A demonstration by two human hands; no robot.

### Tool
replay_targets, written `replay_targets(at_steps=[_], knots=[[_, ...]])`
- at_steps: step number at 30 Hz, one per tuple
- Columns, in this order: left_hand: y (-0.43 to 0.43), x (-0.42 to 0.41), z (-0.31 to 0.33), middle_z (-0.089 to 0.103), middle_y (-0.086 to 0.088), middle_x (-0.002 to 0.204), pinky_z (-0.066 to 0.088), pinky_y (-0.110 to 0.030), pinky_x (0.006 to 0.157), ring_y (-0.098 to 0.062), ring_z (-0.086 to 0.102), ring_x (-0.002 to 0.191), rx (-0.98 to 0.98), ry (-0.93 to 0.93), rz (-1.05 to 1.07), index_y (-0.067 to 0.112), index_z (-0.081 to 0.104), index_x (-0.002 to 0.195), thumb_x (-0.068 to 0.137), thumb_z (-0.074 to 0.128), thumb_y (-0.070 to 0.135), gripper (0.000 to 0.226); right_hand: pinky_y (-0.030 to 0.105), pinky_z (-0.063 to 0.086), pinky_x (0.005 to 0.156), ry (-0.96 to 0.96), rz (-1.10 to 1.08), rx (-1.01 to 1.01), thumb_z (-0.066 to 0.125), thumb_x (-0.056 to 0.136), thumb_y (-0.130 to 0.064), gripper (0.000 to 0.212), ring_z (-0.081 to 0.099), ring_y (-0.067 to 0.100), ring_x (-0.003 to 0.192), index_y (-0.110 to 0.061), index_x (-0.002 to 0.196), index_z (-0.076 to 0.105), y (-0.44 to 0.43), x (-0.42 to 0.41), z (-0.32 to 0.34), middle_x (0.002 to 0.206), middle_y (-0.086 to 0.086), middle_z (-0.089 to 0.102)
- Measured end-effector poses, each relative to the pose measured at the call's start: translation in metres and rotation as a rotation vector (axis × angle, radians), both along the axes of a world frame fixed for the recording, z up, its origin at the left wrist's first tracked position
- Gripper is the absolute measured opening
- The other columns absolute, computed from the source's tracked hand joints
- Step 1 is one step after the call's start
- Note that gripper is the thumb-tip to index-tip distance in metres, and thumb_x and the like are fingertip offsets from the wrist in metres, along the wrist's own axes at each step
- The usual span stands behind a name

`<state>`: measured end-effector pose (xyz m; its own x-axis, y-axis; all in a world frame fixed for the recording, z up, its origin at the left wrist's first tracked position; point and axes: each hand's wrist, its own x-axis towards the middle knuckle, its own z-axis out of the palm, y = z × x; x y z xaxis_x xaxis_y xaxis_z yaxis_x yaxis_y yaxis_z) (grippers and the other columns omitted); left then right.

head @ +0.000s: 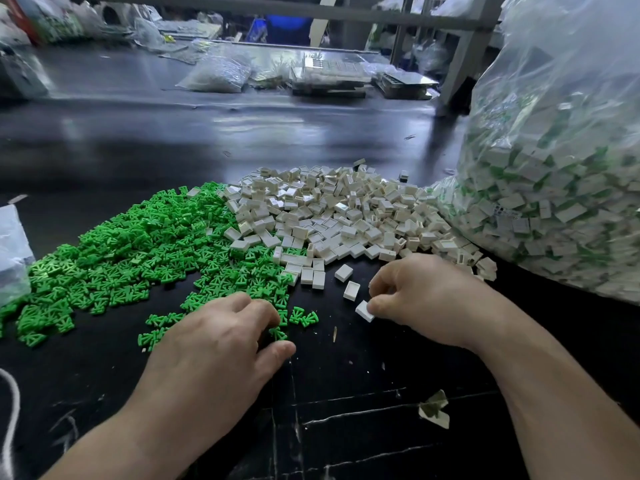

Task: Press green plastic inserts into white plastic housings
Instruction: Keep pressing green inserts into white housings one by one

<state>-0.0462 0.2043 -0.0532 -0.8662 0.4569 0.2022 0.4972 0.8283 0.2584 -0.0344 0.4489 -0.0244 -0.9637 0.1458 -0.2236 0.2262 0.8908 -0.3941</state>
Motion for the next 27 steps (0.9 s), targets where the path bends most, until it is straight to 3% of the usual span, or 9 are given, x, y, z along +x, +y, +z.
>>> replay_targets(at_steps=[5,9,11,13,15,17,19,21,27], knots=[[0.004,-0.005,-0.003,0.054,0.015,0.077,0.032,-0.024,0.055,-0.01,0.053,0.073,-0.043,0.017,-0.021,0.032,0.061,0.085,0.081,0.061,0.055,0.023,0.025,0.039,0.055,-0.053,0.068,0.092,0.07,0.087,-0.047,0.021,0.056,0.007,0.072,-0.028,0.083,0.062,-0.015,-0.002,-0.004,0.083,-0.008,0.061],[0.003,-0.007,-0.003,0.055,0.015,0.07,0.027,-0.019,0.052,-0.011,0.055,0.062,-0.042,0.08,-0.041,0.029,0.062,0.076,0.079,0.065,0.042,0.014,0.023,0.037,0.053,0.02,0.084,0.068,0.066,0.09,-0.044,0.019,0.055,0.004,0.066,-0.027,0.082,0.063,-0.014,-0.002,-0.009,0.078,-0.009,0.061],[0.002,-0.006,-0.004,0.055,0.015,0.07,0.032,-0.021,0.053,-0.012,0.055,0.061,-0.029,0.108,-0.067,0.027,0.063,0.077,0.084,0.063,0.035,0.01,0.023,0.043,0.049,0.052,0.062,-0.163,0.065,0.091,-0.04,0.02,0.056,0.003,0.053,-0.025,0.078,0.066,-0.012,-0.002,-0.009,0.068,-0.007,0.065],[-0.001,-0.007,-0.006,0.059,0.014,0.072,0.042,-0.026,0.053,-0.011,0.057,0.063,0.049,0.075,-0.036,0.029,0.062,0.081,0.09,0.057,0.035,0.011,0.023,0.04,0.039,0.023,0.012,-0.633,0.064,0.093,-0.032,0.021,0.052,0.008,0.045,-0.022,0.075,0.068,-0.014,-0.001,-0.007,0.064,-0.003,0.065],[-0.004,-0.008,-0.004,0.064,0.013,0.071,0.051,-0.033,0.057,-0.007,0.061,0.064,0.267,-0.041,0.026,0.03,0.061,0.084,0.092,0.05,0.04,0.016,0.019,0.034,0.035,-0.046,-0.024,-1.056,0.064,0.093,-0.027,0.019,0.048,0.012,0.042,-0.019,0.075,0.068,-0.019,-0.002,-0.004,0.068,0.005,0.064],[-0.004,-0.009,-0.002,0.07,0.012,0.074,0.055,-0.026,0.056,-0.006,0.067,0.064,0.589,-0.22,0.058,0.034,0.062,0.086,0.093,0.052,0.035,0.013,0.016,0.033,0.032,-0.133,-0.04,-1.336,0.061,0.087,-0.024,0.015,0.047,0.012,0.04,-0.013,0.078,0.064,-0.027,-0.003,-0.005,0.069,0.009,0.063],[-0.003,-0.008,0.001,0.073,0.007,0.078,0.055,-0.02,0.054,-0.009,0.07,0.065,0.826,-0.36,0.051,0.037,0.065,0.086,0.095,0.054,0.023,0.019,0.015,0.033,0.031,-0.224,-0.048,-1.5,0.056,0.085,-0.021,0.013,0.048,0.01,0.039,-0.012,0.078,0.063,-0.037,-0.003,-0.008,0.07,0.01,0.063],[-0.002,-0.007,0.002,0.073,-0.001,0.078,0.056,-0.022,0.054,-0.015,0.07,0.065,0.965,-0.422,0.026,0.035,0.067,0.087,0.095,0.054,0.018,0.023,0.014,0.032,0.03,-0.278,-0.041,-1.57,0.051,0.09,-0.018,0.012,0.048,0.008,0.04,-0.011,0.087,0.06,-0.046,-0.002,-0.01,0.07,0.007,0.062],[0.003,-0.009,0.004,0.073,-0.012,0.079,0.055,-0.025,0.052,-0.025,0.071,0.066,1.239,-0.544,0.016,0.027,0.074,0.088,0.078,0.06,0.027,0.017,0.014,0.033,0.031,-0.3,0.001,-1.7,0.054,0.086,-0.013,0.013,0.05,0.006,0.043,-0.009,0.099,0.057,-0.048,-0.002,-0.011,0.075,0.006,0.059]])
